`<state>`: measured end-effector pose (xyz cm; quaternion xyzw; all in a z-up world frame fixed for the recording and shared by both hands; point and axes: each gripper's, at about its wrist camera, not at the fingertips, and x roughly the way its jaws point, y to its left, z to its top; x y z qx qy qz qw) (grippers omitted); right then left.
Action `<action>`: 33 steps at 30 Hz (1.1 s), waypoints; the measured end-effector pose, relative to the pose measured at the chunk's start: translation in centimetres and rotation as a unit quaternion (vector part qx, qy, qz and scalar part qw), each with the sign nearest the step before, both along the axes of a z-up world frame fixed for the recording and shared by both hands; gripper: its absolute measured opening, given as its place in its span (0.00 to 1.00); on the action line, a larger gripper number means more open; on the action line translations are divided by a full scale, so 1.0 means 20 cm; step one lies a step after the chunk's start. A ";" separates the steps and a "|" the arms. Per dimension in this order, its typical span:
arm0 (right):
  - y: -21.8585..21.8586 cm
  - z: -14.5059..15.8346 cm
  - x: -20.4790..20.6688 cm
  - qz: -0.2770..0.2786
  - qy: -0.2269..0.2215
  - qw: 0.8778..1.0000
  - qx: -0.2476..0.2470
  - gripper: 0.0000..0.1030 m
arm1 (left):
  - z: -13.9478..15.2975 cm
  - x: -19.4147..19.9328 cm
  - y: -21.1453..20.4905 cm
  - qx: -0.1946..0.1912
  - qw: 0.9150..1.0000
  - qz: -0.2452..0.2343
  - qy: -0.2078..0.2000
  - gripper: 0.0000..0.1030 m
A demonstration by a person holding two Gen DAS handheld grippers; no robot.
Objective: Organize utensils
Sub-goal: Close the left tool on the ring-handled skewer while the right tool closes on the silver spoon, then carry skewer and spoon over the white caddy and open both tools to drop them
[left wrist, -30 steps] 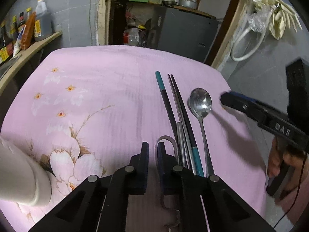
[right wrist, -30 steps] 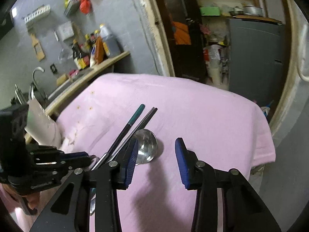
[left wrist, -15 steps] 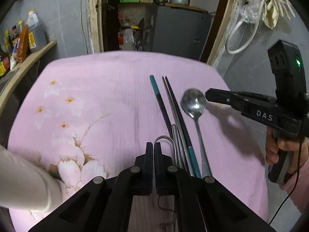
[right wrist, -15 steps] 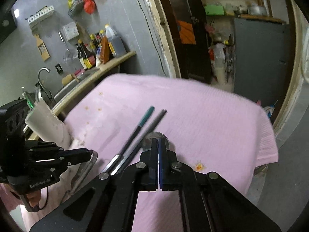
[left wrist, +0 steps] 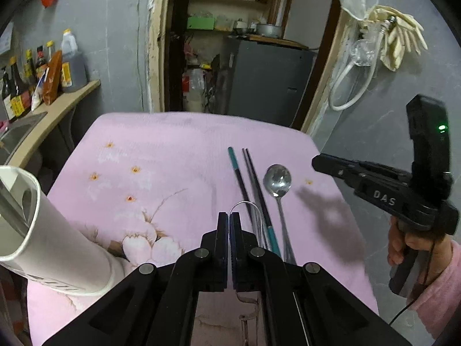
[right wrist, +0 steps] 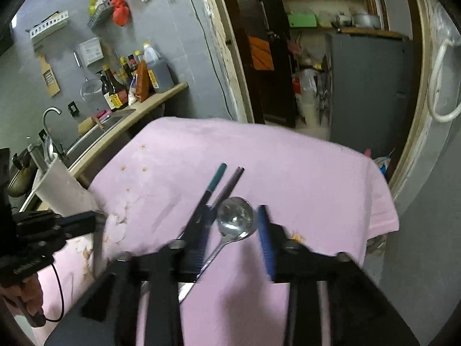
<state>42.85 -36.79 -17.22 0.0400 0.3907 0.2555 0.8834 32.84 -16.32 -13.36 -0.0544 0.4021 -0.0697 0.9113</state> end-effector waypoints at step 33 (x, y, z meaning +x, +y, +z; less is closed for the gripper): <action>0.19 0.78 -0.54 -0.057 -0.178 0.981 -0.044 0.03 | 0.51 -0.16 0.21 -0.028 0.989 0.040 -0.138 0.02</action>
